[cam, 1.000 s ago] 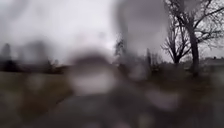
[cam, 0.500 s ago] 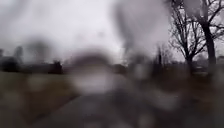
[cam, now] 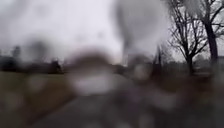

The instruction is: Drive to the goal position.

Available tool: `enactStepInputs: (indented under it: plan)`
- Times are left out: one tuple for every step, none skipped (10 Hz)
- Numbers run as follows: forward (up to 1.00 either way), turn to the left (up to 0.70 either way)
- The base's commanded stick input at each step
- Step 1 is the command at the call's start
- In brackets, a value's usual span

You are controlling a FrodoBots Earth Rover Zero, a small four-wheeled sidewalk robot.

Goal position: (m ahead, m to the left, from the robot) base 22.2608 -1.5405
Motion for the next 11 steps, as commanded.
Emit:
enactStepInputs:
  plan:
    - [0.85, 0.0]
    - [0.85, 0.0]
    - [0.85, 0.0]
    - [0.85, 0.0]
    - [0.85, 0.0]
    - [0.85, 0.0]
    - [0.85, 0.0]
    - [0.85, 0.0]
    - [0.85, 0.0]
    - [0.85, 0.0]
    - [0.85, 0.0]
